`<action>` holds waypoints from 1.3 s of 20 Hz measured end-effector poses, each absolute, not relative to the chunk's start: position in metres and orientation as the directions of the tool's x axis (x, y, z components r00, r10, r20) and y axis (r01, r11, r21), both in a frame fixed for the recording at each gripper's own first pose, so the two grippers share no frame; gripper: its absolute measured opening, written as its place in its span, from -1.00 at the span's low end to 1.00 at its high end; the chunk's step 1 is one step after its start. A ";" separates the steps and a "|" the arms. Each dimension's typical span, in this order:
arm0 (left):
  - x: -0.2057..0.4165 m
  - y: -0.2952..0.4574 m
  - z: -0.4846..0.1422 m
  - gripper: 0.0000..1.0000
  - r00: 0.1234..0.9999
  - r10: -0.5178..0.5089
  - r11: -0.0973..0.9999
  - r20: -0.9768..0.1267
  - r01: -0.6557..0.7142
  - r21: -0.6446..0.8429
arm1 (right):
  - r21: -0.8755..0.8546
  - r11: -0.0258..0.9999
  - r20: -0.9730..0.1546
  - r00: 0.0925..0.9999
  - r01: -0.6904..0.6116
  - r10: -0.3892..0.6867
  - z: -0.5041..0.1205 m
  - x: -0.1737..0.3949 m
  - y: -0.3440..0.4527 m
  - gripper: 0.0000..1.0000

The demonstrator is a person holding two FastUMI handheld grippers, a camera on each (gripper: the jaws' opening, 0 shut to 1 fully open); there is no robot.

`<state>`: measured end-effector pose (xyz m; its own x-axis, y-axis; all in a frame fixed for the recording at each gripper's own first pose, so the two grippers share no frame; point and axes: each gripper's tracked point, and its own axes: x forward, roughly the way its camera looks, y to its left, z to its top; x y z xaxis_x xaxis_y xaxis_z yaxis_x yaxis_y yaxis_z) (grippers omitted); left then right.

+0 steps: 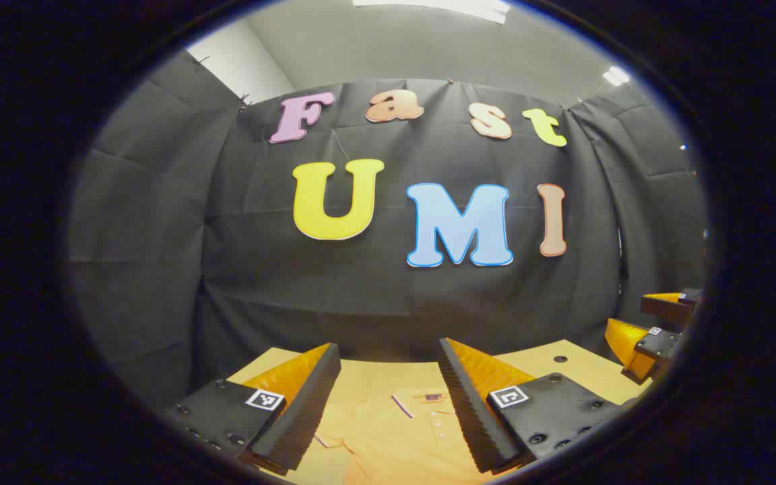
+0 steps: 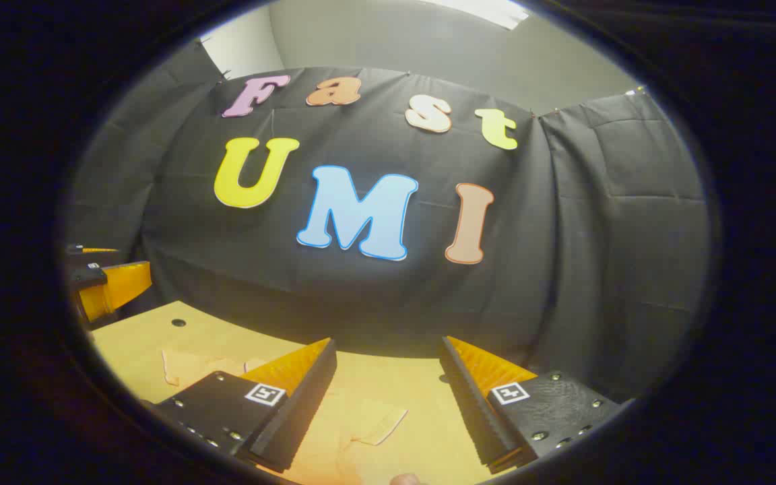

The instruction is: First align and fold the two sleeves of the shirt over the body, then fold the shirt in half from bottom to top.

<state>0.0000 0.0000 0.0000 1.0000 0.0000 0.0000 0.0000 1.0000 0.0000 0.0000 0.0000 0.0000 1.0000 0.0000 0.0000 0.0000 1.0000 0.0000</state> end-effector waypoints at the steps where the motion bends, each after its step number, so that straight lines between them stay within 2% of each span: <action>1: 0.002 -0.001 0.001 0.90 1.000 -0.007 1.000 0.007 0.007 -0.003 | 0.000 1.000 0.002 1.000 -0.001 0.001 0.003 -0.001 0.002 0.90; 7: 0.004 0.002 -0.004 0.87 1.000 0.007 1.000 -0.005 -0.007 -0.018 | 0.003 1.000 -0.037 0.999 0.018 -0.017 0.002 -0.002 0.003 0.90; 10: 0.004 0.003 -0.006 0.93 1.000 0.012 1.000 -0.010 -0.013 -0.023 | -0.002 1.000 -0.035 0.999 0.019 -0.019 0.005 -0.002 0.003 0.90; 17: 0.004 0.004 -0.008 0.90 0.999 0.025 0.999 -0.025 -0.026 -0.019 | 0.000 1.000 -0.058 0.998 -0.004 0.004 0.001 0.003 0.010 0.90; 26: -0.006 0.015 -0.016 0.90 0.994 0.089 0.996 -0.067 -0.090 -0.008 | 0.033 0.999 -0.162 0.986 -0.033 0.038 -0.042 0.039 -0.001 0.92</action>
